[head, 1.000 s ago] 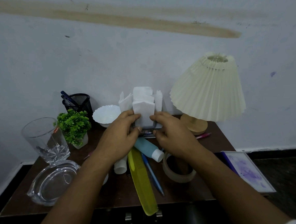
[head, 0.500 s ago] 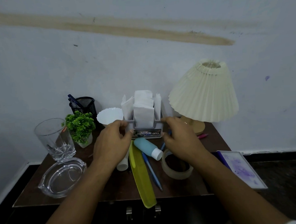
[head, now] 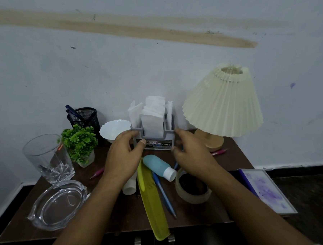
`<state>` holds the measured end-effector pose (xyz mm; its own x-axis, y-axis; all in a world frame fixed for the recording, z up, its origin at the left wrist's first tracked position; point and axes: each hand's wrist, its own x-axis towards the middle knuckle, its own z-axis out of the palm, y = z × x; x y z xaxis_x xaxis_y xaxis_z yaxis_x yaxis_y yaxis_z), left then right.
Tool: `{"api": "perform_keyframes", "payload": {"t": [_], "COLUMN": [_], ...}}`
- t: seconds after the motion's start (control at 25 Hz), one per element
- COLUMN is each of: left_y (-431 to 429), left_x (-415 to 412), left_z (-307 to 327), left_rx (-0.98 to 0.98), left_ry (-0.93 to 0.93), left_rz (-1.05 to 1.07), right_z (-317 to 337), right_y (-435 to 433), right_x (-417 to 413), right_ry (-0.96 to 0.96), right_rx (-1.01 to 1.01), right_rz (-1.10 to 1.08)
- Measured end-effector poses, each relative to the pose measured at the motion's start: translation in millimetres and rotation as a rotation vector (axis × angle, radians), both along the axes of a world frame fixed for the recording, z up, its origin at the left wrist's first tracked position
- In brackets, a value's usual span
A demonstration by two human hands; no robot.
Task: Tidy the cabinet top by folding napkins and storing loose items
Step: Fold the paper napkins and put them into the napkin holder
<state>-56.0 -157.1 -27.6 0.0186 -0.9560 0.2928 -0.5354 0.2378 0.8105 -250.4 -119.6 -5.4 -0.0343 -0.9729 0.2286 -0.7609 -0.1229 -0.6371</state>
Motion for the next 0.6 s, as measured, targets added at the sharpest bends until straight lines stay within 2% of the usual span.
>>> {"api": "perform_keyframes", "payload": {"t": [0.2,0.4,0.52,0.6], "left_y": [-3.2,-4.7,-7.5,-9.9], "left_x": [-3.9,-12.5,-14.2,-13.8], "left_z": [-4.4,0.9,4.3,3.1], "left_rx": [0.113,0.256,0.3,0.309], "left_ry": [0.241,0.592,0.735,0.763], "left_rz": [-0.094,-0.154,-0.179,-0.201], "right_z": [-6.5,-4.9,-4.8,-5.4], "right_y": [-10.1,-17.2,-19.1,-19.8], "right_x": [-1.7,1.0,1.0,0.8], "right_ry": [-0.173,-0.512,-0.55,-0.545], "right_rx": [0.071,0.175,0.181,0.176], "right_rz": [-0.014,-0.002,0.005,0.014]}}
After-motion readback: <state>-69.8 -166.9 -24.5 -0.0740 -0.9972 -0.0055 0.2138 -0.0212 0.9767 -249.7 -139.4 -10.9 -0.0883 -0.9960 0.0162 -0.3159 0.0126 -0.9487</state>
